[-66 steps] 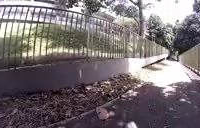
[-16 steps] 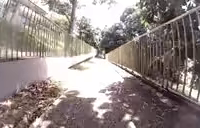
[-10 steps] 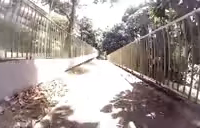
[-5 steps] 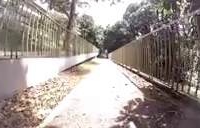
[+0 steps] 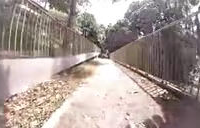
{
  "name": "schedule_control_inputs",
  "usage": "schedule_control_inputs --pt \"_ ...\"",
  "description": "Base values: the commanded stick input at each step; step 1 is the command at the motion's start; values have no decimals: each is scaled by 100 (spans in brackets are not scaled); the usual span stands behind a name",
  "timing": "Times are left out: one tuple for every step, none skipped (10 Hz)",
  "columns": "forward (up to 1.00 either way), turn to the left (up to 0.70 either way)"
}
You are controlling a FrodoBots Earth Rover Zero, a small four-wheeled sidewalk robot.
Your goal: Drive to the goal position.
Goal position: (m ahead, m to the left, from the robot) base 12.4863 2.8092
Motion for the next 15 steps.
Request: schedule_control_inputs --pt "0 0" --pt "0 0" --pt "0 0" --pt "0 0" --pt "0 0" --pt "0 0" --pt "0 0" --pt "0 0" --pt "65 0" --pt "100 0" --pt "100 0" --pt "100 0" --pt "100 0" --pt "100 0" --pt "100 0"
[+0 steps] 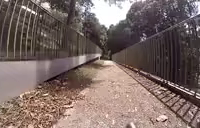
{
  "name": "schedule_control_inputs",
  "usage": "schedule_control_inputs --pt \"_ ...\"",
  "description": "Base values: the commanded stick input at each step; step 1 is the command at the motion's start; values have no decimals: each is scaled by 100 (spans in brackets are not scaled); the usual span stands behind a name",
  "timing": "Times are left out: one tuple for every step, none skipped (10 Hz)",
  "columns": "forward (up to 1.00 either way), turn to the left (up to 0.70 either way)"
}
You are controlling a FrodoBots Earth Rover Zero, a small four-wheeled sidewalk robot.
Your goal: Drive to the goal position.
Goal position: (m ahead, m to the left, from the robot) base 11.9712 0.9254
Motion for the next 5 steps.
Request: schedule_control_inputs --pt "100 0" --pt "100 0" --pt "100 0" --pt "100 0" --pt "100 0"
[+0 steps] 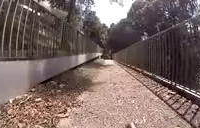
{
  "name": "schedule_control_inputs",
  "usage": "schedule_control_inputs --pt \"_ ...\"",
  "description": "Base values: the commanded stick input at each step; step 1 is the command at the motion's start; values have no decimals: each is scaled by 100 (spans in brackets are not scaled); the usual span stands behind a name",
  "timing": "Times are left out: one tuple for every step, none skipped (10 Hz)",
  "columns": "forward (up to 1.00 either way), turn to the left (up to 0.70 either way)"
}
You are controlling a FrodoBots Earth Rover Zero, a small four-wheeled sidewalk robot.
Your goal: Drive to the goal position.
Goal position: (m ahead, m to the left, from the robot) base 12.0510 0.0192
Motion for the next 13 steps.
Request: schedule_control_inputs --pt "100 0" --pt "100 0" --pt "100 0" --pt "100 -7" --pt "100 -22" --pt "100 -36" --pt "100 -40" --pt "100 -40" --pt "100 -40" --pt "100 -38" --pt "100 -9" --pt "100 0" --pt "100 0"
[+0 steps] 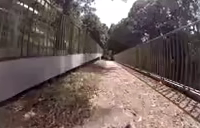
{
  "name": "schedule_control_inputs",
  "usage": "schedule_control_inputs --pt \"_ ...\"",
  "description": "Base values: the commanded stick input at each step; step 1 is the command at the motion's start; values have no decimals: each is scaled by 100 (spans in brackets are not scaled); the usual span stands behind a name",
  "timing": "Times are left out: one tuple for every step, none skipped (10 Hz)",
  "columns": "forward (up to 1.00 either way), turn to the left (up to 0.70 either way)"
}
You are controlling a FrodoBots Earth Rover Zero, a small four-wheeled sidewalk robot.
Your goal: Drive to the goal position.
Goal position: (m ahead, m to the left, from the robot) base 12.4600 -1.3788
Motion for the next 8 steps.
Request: schedule_control_inputs --pt "100 0" --pt "100 0" --pt "100 0" --pt "100 0" --pt "100 0" --pt "100 0" --pt "100 0" --pt "100 0"
